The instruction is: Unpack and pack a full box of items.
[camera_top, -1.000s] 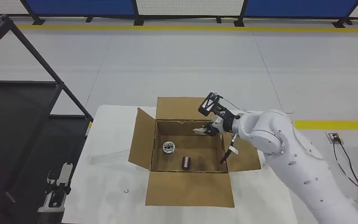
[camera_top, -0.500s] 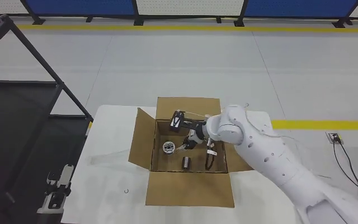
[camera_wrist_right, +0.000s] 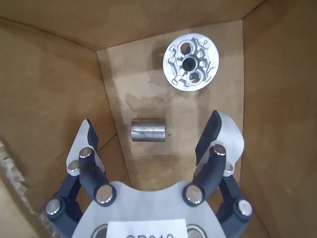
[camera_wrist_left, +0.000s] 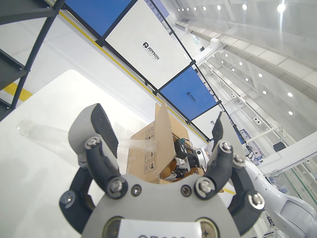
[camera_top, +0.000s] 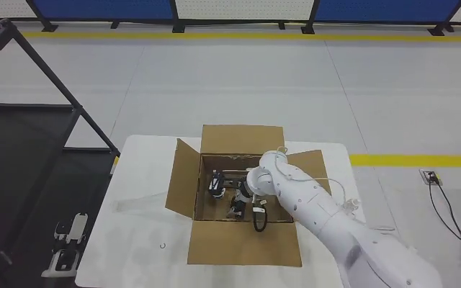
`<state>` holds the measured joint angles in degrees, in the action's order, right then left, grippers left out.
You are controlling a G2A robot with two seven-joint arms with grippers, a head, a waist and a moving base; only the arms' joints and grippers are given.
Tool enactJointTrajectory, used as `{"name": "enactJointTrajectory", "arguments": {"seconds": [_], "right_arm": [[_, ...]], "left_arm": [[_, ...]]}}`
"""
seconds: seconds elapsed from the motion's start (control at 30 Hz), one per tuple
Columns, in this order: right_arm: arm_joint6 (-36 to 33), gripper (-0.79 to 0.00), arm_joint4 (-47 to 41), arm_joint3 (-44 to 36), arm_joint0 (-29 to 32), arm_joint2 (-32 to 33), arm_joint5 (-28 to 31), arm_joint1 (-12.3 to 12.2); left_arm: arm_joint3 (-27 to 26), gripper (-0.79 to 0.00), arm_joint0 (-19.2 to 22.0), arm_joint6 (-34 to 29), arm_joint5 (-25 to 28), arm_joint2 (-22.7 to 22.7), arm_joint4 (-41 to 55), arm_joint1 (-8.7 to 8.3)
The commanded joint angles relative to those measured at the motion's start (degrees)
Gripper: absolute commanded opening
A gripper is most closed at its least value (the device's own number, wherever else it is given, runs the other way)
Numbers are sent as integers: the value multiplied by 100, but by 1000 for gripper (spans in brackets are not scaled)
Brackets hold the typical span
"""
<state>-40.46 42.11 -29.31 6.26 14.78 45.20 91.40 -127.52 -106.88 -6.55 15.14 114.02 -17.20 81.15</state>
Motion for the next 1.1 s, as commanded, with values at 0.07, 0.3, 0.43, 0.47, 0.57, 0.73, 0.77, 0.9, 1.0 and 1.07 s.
{"name": "enactJointTrajectory", "arguments": {"seconds": [0.07,0.3,0.43,0.47,0.57,0.73,0.77,0.9,1.0,1.07], "right_arm": [[52,0,165,434,-21,-92,79,225],[102,0,241,935,-95,-128,435,467],[102,0,241,935,-95,-128,435,467],[102,0,241,935,-95,-128,435,467],[134,0,283,907,-30,-137,334,465],[206,0,611,690,71,-190,30,462],[195,0,672,667,89,-201,-16,464],[88,0,737,695,140,-187,-27,476],[-22,0,777,725,150,-183,96,490],[-41,0,785,751,157,-166,137,499]], "left_arm": [[0,0,0,0,0,0,0,0],[0,0,0,0,0,0,0,0],[0,0,0,0,0,0,0,0],[0,0,0,0,0,0,0,0],[0,0,0,0,0,0,0,0],[0,0,0,0,0,0,0,0],[0,0,0,0,0,0,0,0],[0,0,0,0,0,0,0,0],[0,0,0,0,0,0,0,0],[0,0,0,0,0,0,0,0]]}}
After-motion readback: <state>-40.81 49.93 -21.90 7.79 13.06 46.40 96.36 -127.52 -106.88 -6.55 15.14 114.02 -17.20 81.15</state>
